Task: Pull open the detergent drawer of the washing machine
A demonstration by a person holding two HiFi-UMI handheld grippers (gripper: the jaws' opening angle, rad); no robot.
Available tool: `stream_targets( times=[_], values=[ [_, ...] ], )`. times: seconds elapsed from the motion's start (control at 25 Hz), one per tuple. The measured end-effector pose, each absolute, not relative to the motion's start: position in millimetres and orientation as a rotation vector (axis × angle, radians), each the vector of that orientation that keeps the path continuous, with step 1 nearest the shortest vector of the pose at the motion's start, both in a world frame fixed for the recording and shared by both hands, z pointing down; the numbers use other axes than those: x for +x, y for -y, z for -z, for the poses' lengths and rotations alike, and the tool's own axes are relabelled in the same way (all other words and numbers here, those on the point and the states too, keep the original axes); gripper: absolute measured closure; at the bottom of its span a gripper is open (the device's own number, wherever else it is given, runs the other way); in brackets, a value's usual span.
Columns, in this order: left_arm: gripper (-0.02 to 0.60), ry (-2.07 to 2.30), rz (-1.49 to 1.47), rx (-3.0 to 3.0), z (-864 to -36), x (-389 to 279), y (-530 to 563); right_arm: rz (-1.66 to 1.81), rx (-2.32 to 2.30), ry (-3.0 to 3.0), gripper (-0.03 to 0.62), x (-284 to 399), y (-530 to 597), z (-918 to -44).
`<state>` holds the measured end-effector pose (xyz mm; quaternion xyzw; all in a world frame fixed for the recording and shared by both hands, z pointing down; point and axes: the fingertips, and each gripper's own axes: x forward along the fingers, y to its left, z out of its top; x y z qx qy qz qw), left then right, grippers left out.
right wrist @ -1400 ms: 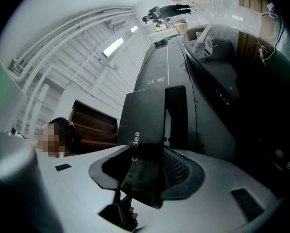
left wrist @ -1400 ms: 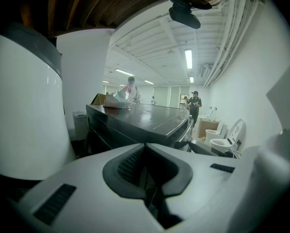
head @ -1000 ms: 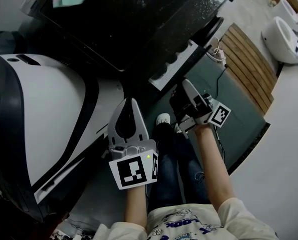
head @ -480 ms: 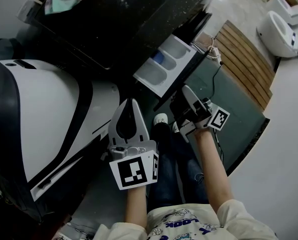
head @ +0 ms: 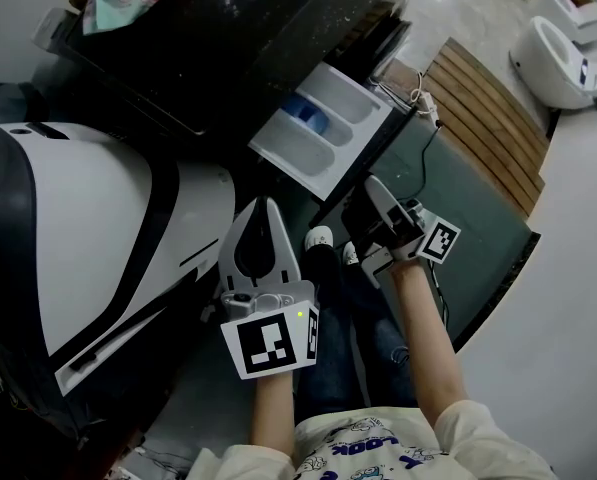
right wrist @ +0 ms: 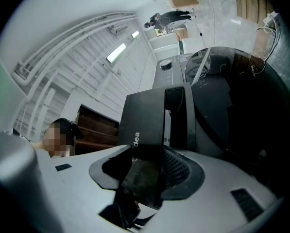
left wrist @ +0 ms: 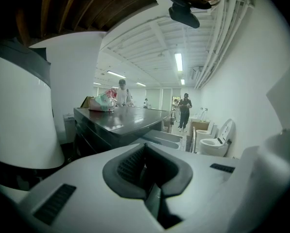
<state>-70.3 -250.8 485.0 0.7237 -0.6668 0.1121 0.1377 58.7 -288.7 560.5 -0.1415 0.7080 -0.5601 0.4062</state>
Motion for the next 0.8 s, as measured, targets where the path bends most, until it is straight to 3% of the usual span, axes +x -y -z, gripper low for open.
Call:
stream_targets(
  times=[0.8],
  values=[
    [0.568,1.915,-0.325,2.107,-484.6,-48.7,235.7,1.394,-0.427,-1.837,0.404,74.2,272.7,-564.3]
  ],
)
